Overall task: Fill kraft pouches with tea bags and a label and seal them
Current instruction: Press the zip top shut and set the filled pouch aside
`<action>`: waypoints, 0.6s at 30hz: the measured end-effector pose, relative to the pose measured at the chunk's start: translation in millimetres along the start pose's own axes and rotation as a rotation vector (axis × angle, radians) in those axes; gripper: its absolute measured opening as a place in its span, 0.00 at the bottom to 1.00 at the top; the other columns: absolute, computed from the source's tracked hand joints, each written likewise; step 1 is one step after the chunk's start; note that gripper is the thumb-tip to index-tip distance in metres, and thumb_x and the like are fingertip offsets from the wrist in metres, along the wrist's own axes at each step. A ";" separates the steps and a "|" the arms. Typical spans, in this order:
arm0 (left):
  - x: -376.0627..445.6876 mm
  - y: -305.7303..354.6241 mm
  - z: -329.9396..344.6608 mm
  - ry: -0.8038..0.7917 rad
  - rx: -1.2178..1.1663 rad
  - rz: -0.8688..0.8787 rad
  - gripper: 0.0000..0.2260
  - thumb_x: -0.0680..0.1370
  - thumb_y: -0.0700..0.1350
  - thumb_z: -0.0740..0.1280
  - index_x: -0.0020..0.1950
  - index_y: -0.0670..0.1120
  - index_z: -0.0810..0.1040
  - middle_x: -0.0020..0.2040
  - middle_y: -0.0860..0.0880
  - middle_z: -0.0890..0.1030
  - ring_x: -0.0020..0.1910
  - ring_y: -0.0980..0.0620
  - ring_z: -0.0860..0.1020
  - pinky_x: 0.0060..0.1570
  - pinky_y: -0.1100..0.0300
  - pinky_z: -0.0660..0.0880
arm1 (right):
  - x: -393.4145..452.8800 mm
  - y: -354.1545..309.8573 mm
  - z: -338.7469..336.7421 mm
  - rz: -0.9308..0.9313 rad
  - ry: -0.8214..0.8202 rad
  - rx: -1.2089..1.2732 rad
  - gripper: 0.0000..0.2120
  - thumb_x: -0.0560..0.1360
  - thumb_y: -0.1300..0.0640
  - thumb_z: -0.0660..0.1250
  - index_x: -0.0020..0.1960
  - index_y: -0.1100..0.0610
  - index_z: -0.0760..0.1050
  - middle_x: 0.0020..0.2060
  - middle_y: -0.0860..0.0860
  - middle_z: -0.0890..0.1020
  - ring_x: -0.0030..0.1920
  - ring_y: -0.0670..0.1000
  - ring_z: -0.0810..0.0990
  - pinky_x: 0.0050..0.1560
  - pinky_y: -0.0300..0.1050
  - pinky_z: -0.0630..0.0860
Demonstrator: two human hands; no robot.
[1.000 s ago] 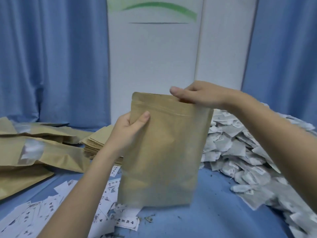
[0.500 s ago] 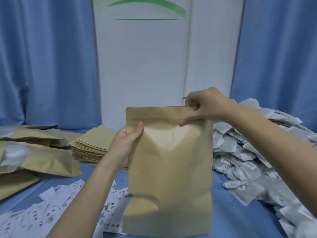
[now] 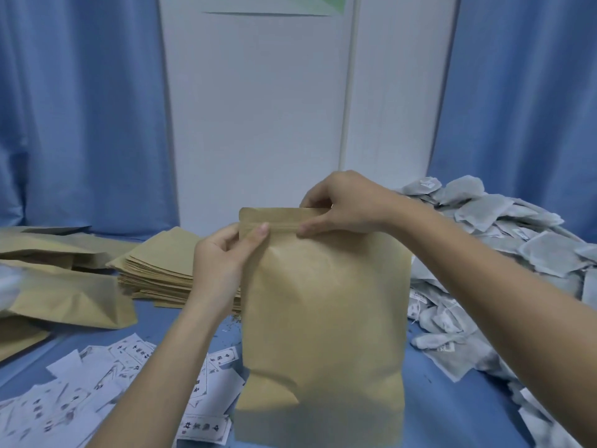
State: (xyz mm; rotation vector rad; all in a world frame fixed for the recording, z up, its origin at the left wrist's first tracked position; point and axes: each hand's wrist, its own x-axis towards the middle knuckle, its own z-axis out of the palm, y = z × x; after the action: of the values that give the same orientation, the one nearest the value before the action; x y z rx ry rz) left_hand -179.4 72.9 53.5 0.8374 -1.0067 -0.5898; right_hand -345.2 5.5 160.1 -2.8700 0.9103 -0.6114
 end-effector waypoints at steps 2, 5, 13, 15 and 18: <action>0.9 0.9 3.3 0.035 0.055 0.059 0.04 0.73 0.45 0.71 0.42 0.46 0.84 0.36 0.50 0.84 0.35 0.56 0.80 0.34 0.65 0.76 | 2.9 -4.0 -1.3 0.023 -0.019 0.036 0.06 0.68 0.45 0.72 0.41 0.46 0.81 0.34 0.39 0.81 0.35 0.36 0.77 0.30 0.26 0.69; -0.8 -2.6 8.7 0.096 0.126 0.107 0.05 0.74 0.46 0.71 0.38 0.49 0.82 0.33 0.51 0.83 0.34 0.55 0.77 0.39 0.57 0.73 | 8.6 -10.1 -3.6 0.041 -0.048 0.014 0.06 0.69 0.47 0.72 0.35 0.45 0.78 0.30 0.38 0.79 0.31 0.34 0.76 0.27 0.25 0.67; -0.1 -8.8 18.1 0.269 0.355 0.317 0.14 0.73 0.53 0.69 0.32 0.46 0.75 0.22 0.55 0.68 0.27 0.57 0.63 0.31 0.59 0.62 | 12.6 -24.0 -0.6 0.004 -0.051 -0.148 0.20 0.73 0.50 0.68 0.27 0.53 0.65 0.22 0.46 0.66 0.25 0.44 0.66 0.27 0.37 0.61; -0.9 -7.8 20.5 0.269 0.385 0.345 0.14 0.73 0.53 0.69 0.31 0.47 0.75 0.22 0.55 0.69 0.27 0.57 0.63 0.30 0.62 0.61 | 14.4 -27.2 -2.0 -0.023 -0.041 -0.153 0.20 0.72 0.48 0.70 0.28 0.56 0.67 0.22 0.46 0.65 0.24 0.44 0.65 0.23 0.36 0.59; -1.7 -9.0 20.4 0.269 0.310 0.306 0.13 0.75 0.49 0.70 0.33 0.45 0.76 0.25 0.53 0.73 0.29 0.58 0.65 0.33 0.59 0.63 | 15.4 -30.2 0.3 -0.075 0.006 -0.161 0.18 0.69 0.47 0.72 0.30 0.57 0.71 0.23 0.49 0.65 0.26 0.46 0.63 0.24 0.38 0.58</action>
State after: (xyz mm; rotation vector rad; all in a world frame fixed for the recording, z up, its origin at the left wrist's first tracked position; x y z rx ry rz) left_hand -199.1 62.4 50.9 0.9807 -0.9654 -0.0557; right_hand -317.3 21.6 170.7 -3.0592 0.8952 -0.5790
